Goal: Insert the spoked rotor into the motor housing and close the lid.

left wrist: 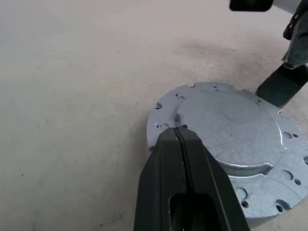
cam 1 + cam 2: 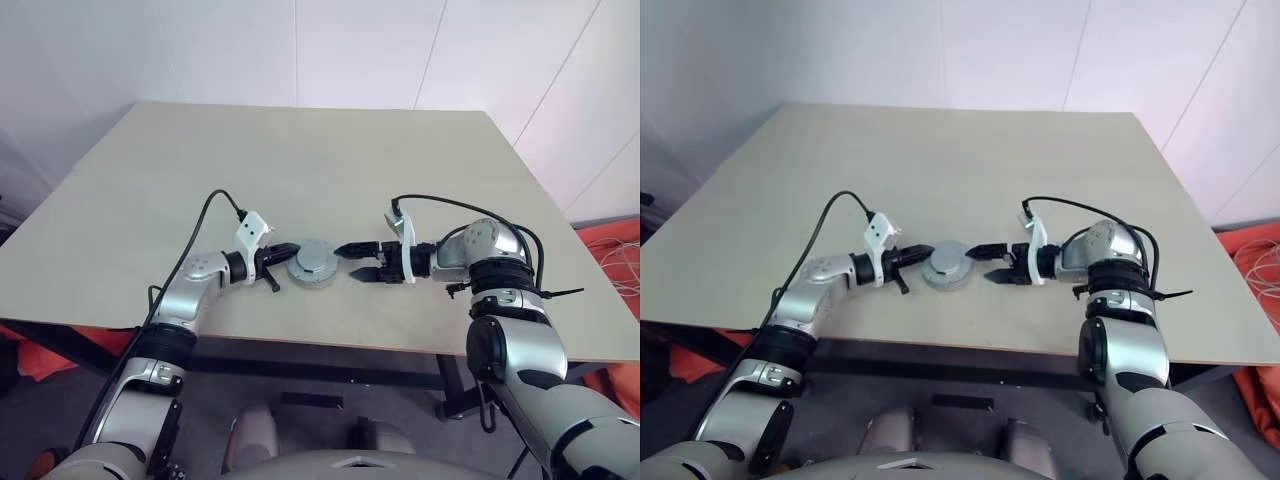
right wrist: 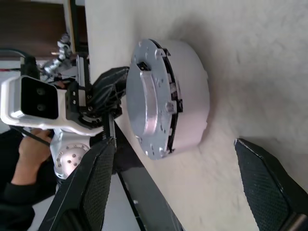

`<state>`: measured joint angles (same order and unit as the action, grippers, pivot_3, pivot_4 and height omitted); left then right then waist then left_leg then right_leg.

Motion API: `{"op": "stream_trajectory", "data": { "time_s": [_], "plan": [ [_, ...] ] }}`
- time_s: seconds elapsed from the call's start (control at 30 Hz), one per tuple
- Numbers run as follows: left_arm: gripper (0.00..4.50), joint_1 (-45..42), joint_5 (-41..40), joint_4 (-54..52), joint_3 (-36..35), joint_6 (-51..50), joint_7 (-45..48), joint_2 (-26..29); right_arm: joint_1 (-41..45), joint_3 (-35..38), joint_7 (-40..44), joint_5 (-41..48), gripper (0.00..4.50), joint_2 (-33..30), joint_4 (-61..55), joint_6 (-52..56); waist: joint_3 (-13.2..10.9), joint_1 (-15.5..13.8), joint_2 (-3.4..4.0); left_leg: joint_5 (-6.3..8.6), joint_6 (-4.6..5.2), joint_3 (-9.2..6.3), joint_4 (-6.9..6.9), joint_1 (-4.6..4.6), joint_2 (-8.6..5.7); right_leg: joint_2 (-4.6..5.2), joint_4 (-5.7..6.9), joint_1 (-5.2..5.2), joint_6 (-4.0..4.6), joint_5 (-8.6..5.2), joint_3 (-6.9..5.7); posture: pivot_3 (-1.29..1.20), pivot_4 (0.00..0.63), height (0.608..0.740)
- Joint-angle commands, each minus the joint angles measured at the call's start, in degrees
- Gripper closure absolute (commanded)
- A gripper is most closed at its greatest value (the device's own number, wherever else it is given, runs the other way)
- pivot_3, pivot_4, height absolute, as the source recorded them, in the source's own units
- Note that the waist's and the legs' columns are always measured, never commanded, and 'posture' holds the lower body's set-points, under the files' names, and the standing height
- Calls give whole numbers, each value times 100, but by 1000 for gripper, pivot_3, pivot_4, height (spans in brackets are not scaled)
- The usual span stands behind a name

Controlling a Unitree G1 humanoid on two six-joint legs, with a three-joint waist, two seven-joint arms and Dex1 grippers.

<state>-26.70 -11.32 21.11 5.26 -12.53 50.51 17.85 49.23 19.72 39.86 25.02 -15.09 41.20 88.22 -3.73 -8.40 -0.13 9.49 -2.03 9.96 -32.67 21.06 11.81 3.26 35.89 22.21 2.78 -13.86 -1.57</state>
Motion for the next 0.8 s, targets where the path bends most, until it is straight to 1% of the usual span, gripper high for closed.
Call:
{"op": "stream_trajectory", "data": {
  "time_s": [0.03, 0.13, 0.33, 0.43, 0.6, 0.73, 0.8],
  "plan": [
    [4500, -21, -47, -206, 56, -6, 101, 9, 115, 113, -112, 266, 18, 286, -36, -25, 0, 11, 1, -1, -1, 0, 1, 0, 0, 0, 1, 1, 0, 0, 0, 0, 0, 740],
    [4500, -17, -53, -209, 47, -11, 102, 25, 105, 180, -192, 341, 18, 449, -138, 0, 1, 4, 2, -2, -4, -1, 7, 1, 1, -1, 1, 4, 0, 0, 0, 0, 0, 740],
    [4500, -44, -74, -177, 12, -31, 149, 70, 76, 199, -314, 446, 18, 529, -204, -52, 1, -10, 2, -3, -4, 0, 14, 6, -2, 0, -6, 7, 0, 1, -1, 0, 0, 740],
    [4500, -42, -76, -208, 15, -66, 146, 77, -45, 184, -332, 517, 662, 619, -324, 4, 1, -12, 2, -7, -12, 1, 21, 5, -1, -1, -6, 9, 0, 1, -2, 0, 0, 740],
    [4500, 7, -97, -283, -6, -120, 102, 56, -203, 70, -370, 562, 2359, 770, -539, 116, 1, 3, 3, -8, -13, 0, 26, 7, -2, -1, -8, 13, 0, 1, -2, 0, 0, 740],
    [4500, -9, -92, -268, -15, -131, 88, 30, -185, 108, -435, 655, 3366, 761, -599, 150, 2, -10, 6, -14, -23, 1, 30, 3, -1, -2, -5, 12, -1, 1, -4, 0, 0, 740],
    [4500, -22, -88, -251, -17, -126, 86, 12, -198, 116, -433, 707, 3389, 743, -680, 204, 2, -15, 6, -14, -23, 1, 29, 4, -1, -1, -6, 10, -1, 1, -3, 0, 0, 740]
  ]
}}
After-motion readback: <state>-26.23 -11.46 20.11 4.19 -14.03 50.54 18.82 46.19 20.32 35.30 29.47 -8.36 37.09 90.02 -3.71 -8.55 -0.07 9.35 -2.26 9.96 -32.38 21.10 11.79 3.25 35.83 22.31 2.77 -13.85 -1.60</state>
